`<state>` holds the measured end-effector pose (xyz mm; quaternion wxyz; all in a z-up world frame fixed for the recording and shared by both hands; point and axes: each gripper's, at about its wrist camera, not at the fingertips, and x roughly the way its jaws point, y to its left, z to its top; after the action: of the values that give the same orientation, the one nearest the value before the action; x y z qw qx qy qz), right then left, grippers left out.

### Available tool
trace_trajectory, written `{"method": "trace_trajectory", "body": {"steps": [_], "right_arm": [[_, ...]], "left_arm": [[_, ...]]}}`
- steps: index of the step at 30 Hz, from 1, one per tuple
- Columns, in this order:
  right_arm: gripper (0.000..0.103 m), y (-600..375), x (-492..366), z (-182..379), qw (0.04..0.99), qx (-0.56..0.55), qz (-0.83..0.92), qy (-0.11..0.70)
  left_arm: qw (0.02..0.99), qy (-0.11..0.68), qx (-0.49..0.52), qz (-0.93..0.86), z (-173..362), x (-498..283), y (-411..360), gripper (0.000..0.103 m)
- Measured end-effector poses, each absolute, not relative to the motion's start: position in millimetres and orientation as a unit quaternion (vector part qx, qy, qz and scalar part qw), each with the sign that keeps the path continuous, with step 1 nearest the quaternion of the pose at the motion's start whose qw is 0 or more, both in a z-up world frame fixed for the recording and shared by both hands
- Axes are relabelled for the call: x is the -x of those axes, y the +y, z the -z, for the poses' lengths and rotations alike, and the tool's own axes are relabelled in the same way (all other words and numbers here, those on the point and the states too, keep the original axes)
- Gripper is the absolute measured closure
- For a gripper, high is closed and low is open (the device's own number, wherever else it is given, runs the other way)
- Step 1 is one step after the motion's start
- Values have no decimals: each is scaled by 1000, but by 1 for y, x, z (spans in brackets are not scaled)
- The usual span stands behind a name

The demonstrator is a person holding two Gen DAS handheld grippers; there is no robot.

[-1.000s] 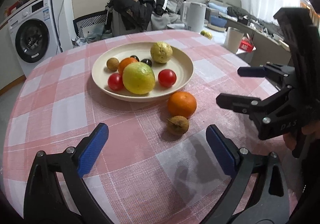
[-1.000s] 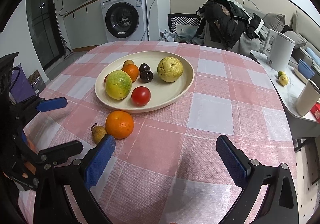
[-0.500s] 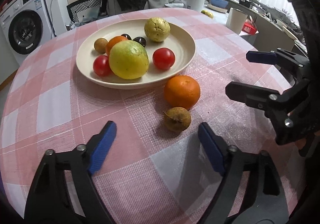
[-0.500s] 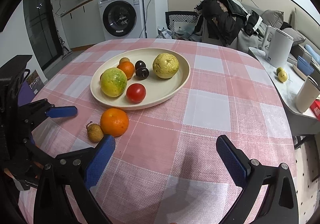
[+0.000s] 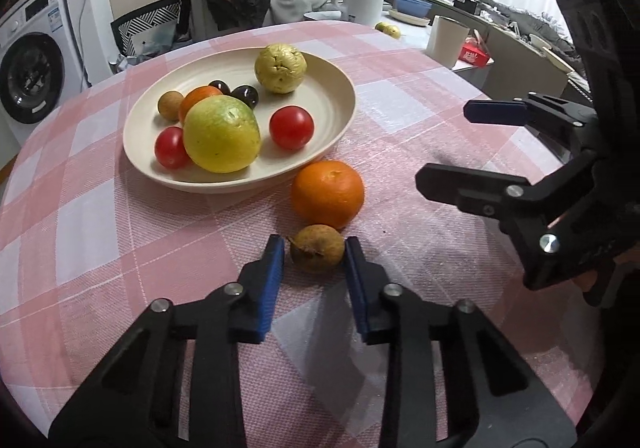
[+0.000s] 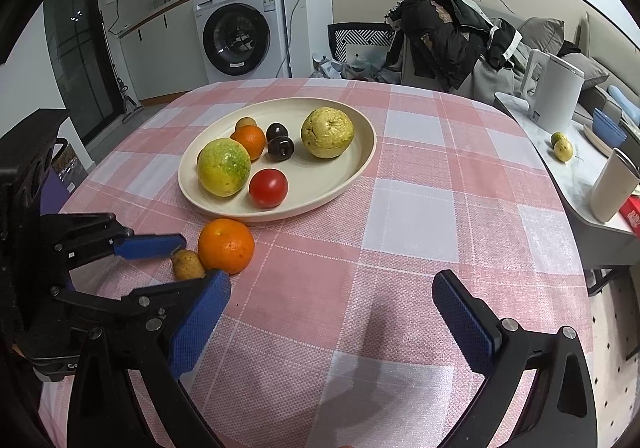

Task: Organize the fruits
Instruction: 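Grasp the small brown fruit with the left tool, then grasp the orange with the right tool while the left tool holds the brown fruit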

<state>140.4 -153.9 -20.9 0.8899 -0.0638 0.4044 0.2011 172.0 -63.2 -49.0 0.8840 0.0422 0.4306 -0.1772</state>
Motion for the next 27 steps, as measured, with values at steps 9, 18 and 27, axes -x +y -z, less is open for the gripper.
{"method": "trace_trajectory", "body": {"steps": [9,18,27], "right_arm": [[0,-154,-140,20,890,64,-201,403],[0,-149,-138,21,883,56,-219,413],[0,-134,-133,25,877,72,-234,412]], "left_arm": [[895,412,-21,168,40,-161,-49,79],[913,383,-14,137,26,-151,-29,79],[920,374,-9,117,20,-149,-17,79]]}}
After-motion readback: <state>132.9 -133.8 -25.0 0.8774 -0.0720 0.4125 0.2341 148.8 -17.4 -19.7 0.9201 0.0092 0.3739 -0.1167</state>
